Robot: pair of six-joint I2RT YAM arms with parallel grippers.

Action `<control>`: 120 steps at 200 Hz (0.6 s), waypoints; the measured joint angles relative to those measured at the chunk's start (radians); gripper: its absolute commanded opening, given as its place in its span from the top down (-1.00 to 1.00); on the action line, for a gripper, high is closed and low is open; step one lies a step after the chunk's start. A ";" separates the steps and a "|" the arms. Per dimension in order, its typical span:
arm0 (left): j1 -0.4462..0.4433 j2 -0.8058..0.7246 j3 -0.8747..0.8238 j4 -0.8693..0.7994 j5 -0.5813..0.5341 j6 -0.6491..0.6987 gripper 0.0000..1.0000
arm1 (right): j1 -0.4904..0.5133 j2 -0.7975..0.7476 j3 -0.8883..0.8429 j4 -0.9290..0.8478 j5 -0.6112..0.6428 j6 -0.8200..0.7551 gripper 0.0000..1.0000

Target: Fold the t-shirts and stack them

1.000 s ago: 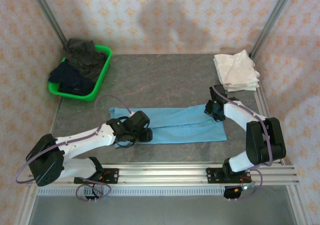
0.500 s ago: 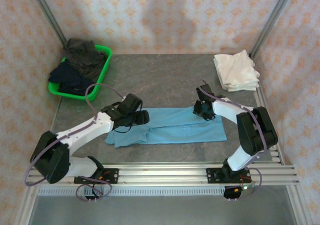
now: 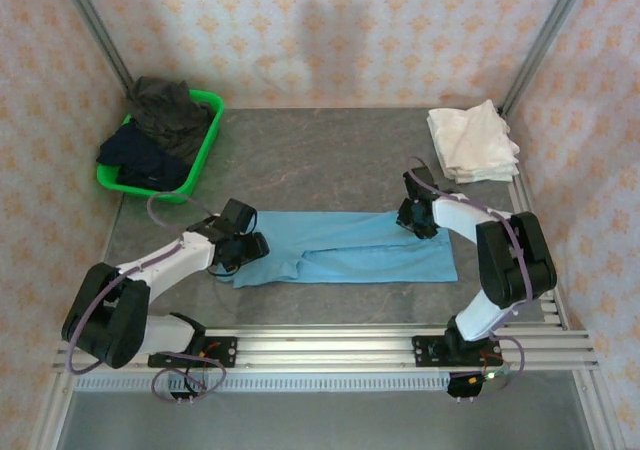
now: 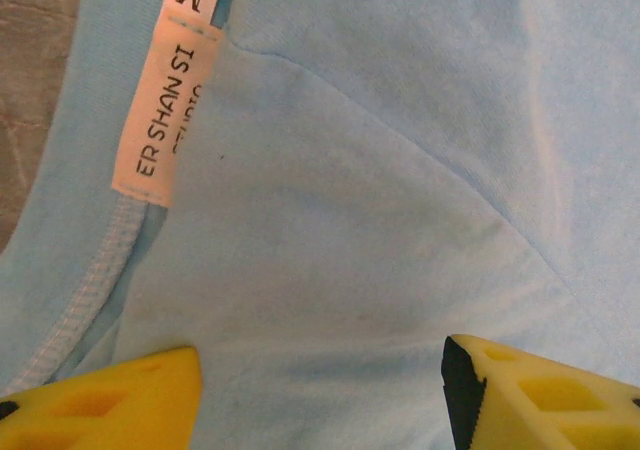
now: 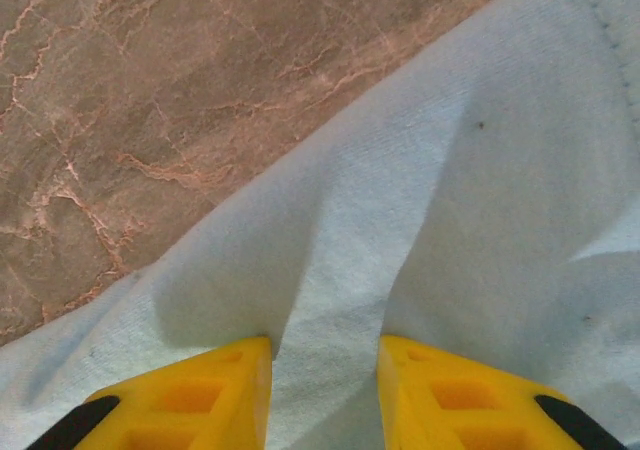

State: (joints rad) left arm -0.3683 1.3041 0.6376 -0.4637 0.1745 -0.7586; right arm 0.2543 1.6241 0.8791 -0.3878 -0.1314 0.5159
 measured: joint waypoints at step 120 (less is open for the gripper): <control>0.174 0.377 0.328 0.018 -0.080 0.072 -0.15 | -0.039 -0.005 -0.005 0.003 -0.004 0.000 0.32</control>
State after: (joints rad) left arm -0.1947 1.6810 0.9661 -0.4458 0.0940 -0.6868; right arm 0.2153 1.6196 0.8745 -0.3851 -0.1352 0.5156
